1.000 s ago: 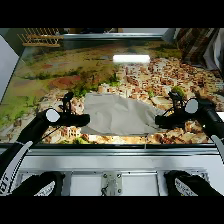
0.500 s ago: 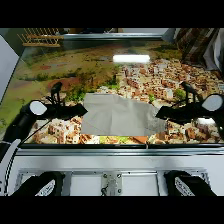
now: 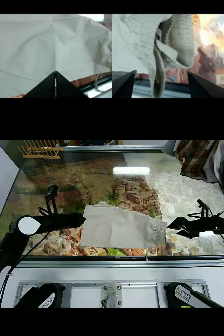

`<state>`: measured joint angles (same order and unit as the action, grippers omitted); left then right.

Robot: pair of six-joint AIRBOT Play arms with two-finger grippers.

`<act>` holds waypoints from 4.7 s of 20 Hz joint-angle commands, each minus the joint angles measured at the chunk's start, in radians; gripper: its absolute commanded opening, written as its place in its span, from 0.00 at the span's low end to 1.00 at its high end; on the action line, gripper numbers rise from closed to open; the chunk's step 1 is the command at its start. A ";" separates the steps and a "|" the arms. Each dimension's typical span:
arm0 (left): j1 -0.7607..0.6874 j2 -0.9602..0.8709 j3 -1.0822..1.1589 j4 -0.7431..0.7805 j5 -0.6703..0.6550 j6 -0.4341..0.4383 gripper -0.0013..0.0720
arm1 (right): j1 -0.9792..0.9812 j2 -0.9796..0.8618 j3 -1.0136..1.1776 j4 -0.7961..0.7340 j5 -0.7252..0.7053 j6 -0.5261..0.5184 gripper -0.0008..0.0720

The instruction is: Fold the clothes and pants, and hang the long-sleeved shirts on hangers.

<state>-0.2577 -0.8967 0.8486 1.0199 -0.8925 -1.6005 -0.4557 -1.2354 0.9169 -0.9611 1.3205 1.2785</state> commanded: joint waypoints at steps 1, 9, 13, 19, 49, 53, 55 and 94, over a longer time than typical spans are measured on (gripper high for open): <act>-0.071 0.009 -0.020 0.000 0.055 -0.013 0.03 | -0.026 -0.145 -0.003 0.124 -0.013 -0.154 1.00; -0.085 0.009 -0.020 0.000 0.067 -0.058 0.03 | -0.026 -0.246 -0.003 0.085 -0.116 -0.211 1.00; -0.085 0.009 -0.020 0.000 0.068 -0.066 0.03 | 0.004 -0.316 -0.005 0.102 -0.101 -0.241 1.00; -0.085 0.009 -0.020 0.000 0.068 -0.076 0.03 | 0.109 -0.348 -0.005 0.155 -0.130 -0.256 1.00; -0.085 0.009 -0.020 0.000 0.094 -0.076 0.03 | -0.565 0.037 0.231 -0.345 -0.515 0.409 0.02; -0.085 0.009 -0.020 0.000 0.128 -0.076 0.03 | -0.556 0.093 0.108 -0.435 -0.278 0.457 0.02; -0.085 0.009 -0.020 0.000 0.137 -0.076 0.02 | -0.533 0.123 0.031 -0.435 -0.202 0.456 0.02; -0.085 0.009 -0.020 0.008 0.127 -0.053 0.02 | 0.197 0.397 0.149 0.035 -0.075 0.000 0.03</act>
<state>-0.3424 -0.8883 0.8288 1.0279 -0.7666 -1.6527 -0.2817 -0.8375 1.0649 -0.9375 1.2217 1.2854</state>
